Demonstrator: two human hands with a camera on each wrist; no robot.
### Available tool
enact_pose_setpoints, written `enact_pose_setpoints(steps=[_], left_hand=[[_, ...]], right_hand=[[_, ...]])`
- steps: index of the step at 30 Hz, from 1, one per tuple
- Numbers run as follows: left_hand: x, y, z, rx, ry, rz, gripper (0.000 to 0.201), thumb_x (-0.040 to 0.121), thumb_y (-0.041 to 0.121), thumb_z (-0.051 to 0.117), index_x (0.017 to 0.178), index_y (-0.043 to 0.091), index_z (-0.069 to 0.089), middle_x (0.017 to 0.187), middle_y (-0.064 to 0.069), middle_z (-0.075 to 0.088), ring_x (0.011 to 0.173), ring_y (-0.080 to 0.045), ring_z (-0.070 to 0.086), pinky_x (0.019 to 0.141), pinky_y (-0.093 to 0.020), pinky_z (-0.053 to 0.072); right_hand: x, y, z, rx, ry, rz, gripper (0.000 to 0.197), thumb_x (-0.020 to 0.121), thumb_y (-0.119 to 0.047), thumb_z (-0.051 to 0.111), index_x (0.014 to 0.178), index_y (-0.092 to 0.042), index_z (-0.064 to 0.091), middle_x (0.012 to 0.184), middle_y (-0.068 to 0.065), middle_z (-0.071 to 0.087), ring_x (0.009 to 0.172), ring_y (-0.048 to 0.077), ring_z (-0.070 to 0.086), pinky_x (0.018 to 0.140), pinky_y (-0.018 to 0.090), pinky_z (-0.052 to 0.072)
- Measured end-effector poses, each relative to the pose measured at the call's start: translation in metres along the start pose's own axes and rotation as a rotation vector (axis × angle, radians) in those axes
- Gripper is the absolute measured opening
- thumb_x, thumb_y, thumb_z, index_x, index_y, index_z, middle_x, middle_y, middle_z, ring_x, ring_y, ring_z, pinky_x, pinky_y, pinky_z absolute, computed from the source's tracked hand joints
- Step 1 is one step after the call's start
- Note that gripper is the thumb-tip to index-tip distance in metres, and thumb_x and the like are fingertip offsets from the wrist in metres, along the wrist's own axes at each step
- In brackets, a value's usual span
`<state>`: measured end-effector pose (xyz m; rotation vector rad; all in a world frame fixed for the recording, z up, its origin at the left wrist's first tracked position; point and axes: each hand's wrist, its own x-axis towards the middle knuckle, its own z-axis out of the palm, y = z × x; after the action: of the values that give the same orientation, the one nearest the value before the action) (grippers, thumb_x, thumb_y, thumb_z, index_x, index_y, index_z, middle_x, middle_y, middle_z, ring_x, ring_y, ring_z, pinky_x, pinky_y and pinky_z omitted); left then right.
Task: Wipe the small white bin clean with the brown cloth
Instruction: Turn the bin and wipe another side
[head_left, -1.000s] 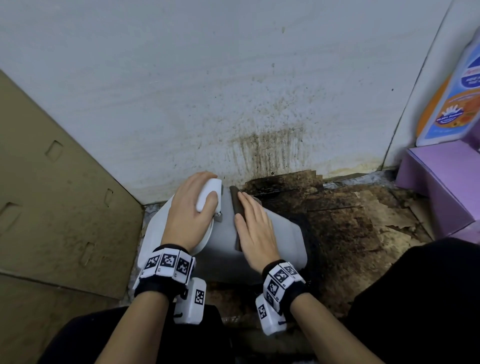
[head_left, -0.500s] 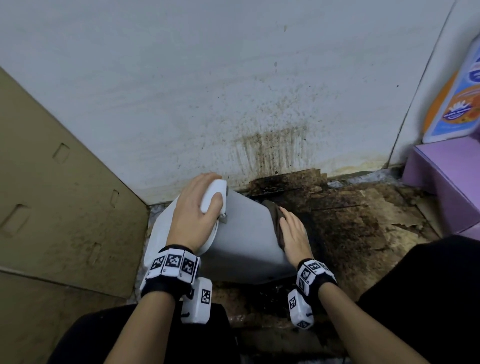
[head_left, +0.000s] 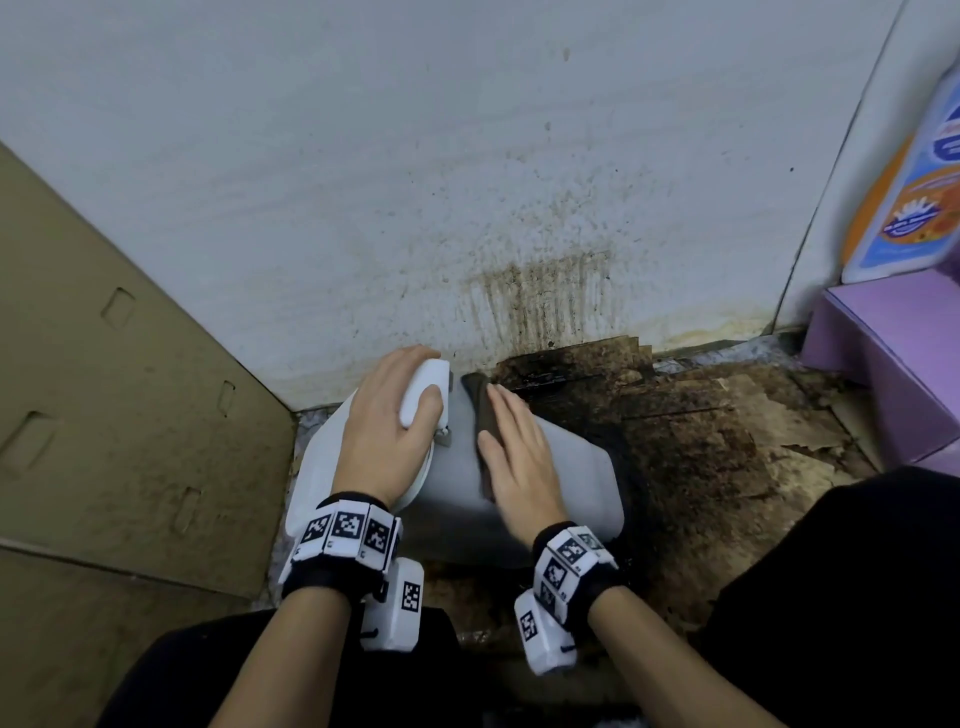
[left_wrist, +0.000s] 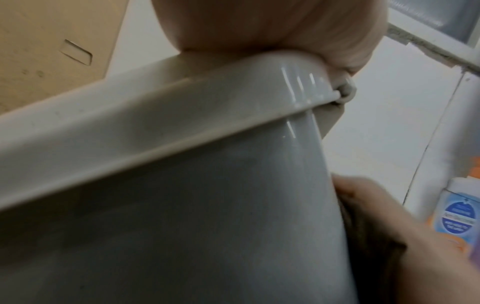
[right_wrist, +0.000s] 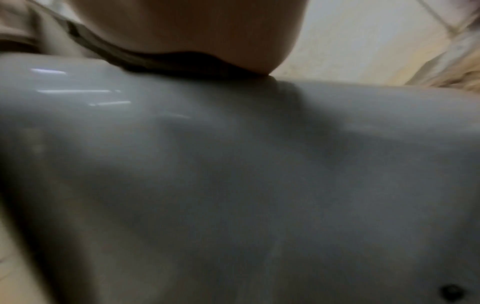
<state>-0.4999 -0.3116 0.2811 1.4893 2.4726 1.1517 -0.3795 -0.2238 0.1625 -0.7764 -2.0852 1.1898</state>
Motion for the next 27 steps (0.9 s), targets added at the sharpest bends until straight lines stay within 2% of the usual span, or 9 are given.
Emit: enact_pose_setpoints(steps=[3, 6, 9, 13, 17, 20, 23, 25, 27], left_hand=[[0.000, 0.000, 0.001, 0.007, -0.001, -0.013, 0.048, 0.094, 0.036, 0.044, 0.138, 0.020, 0.055, 0.143, 0.007, 0.051, 0.135, -0.006, 0.040, 0.111, -0.023, 0.026], [-0.001, 0.001, 0.000, 0.004, 0.007, -0.012, 0.047, 0.094, 0.032, 0.046, 0.138, 0.020, 0.055, 0.141, 0.009, 0.051, 0.132, -0.002, 0.039, 0.111, -0.022, 0.026], [-0.003, 0.000, -0.001, 0.001, 0.011, -0.005, 0.046, 0.094, 0.031, 0.045, 0.138, 0.020, 0.055, 0.138, 0.015, 0.048, 0.130, 0.004, 0.037, 0.111, -0.020, 0.025], [-0.001, 0.002, 0.002, 0.000, 0.010, 0.002, 0.045, 0.095, 0.031, 0.045, 0.137, 0.020, 0.055, 0.134, 0.019, 0.046, 0.126, 0.008, 0.035, 0.108, -0.014, 0.023], [-0.001, 0.002, 0.005, -0.001, 0.009, 0.018, 0.043, 0.095, 0.030, 0.047, 0.136, 0.020, 0.056, 0.133, 0.018, 0.048, 0.125, 0.007, 0.037, 0.108, -0.015, 0.025], [0.002, 0.001, 0.003, -0.011, 0.014, 0.015, 0.043, 0.095, 0.029, 0.047, 0.135, 0.020, 0.056, 0.132, 0.019, 0.048, 0.125, 0.007, 0.038, 0.108, -0.016, 0.026], [0.003, -0.001, 0.001, -0.017, 0.010, 0.008, 0.042, 0.095, 0.030, 0.046, 0.135, 0.021, 0.056, 0.132, 0.020, 0.048, 0.124, 0.008, 0.038, 0.105, -0.009, 0.024], [0.003, -0.002, 0.000, -0.027, 0.014, 0.001, 0.041, 0.094, 0.031, 0.046, 0.133, 0.022, 0.057, 0.132, 0.019, 0.049, 0.124, 0.006, 0.039, 0.104, -0.009, 0.024], [0.003, -0.002, -0.001, -0.035, 0.011, -0.005, 0.040, 0.094, 0.031, 0.047, 0.132, 0.024, 0.058, 0.132, 0.019, 0.050, 0.124, 0.005, 0.041, 0.106, -0.016, 0.027]], right_hand=[[-0.010, -0.033, 0.010, -0.024, 0.022, -0.044, 0.061, 0.102, -0.048, 0.026, 0.159, -0.029, 0.020, 0.167, -0.012, 0.015, 0.153, 0.001, 0.003, 0.124, 0.027, 0.006], [-0.017, -0.043, 0.016, -0.012, 0.043, -0.034, 0.060, 0.103, -0.047, 0.022, 0.160, -0.028, 0.018, 0.167, -0.014, 0.013, 0.153, 0.000, 0.001, 0.125, 0.029, 0.006], [-0.016, -0.041, 0.015, 0.078, 0.038, -0.004, 0.058, 0.102, -0.045, 0.015, 0.158, -0.030, 0.023, 0.165, -0.017, 0.016, 0.152, -0.002, 0.006, 0.126, 0.032, 0.011], [-0.007, -0.044, 0.009, 0.130, 0.071, 0.018, 0.056, 0.103, -0.042, 0.017, 0.156, -0.031, 0.030, 0.162, -0.020, 0.023, 0.148, -0.004, 0.016, 0.123, 0.028, 0.015], [-0.006, -0.044, 0.014, -0.026, 0.067, -0.061, 0.059, 0.103, -0.040, 0.014, 0.160, -0.022, 0.017, 0.166, -0.013, 0.013, 0.152, -0.003, 0.005, 0.125, 0.026, 0.007], [-0.007, -0.033, 0.012, -0.081, 0.056, -0.078, 0.059, 0.105, -0.040, 0.019, 0.160, -0.021, 0.017, 0.167, -0.009, 0.016, 0.153, 0.001, 0.006, 0.124, 0.025, 0.008], [-0.004, -0.010, 0.004, -0.109, 0.008, -0.061, 0.058, 0.104, -0.042, 0.020, 0.159, -0.022, 0.019, 0.166, -0.011, 0.017, 0.152, 0.000, 0.008, 0.123, 0.022, 0.007], [-0.006, 0.020, -0.004, -0.098, -0.021, 0.018, 0.059, 0.104, -0.044, 0.020, 0.159, -0.023, 0.020, 0.165, -0.012, 0.018, 0.152, 0.001, 0.010, 0.124, 0.024, 0.008], [-0.010, 0.056, -0.015, -0.078, -0.018, 0.136, 0.060, 0.102, -0.042, 0.023, 0.158, -0.021, 0.023, 0.165, -0.007, 0.022, 0.153, 0.008, 0.016, 0.125, 0.030, 0.011]])
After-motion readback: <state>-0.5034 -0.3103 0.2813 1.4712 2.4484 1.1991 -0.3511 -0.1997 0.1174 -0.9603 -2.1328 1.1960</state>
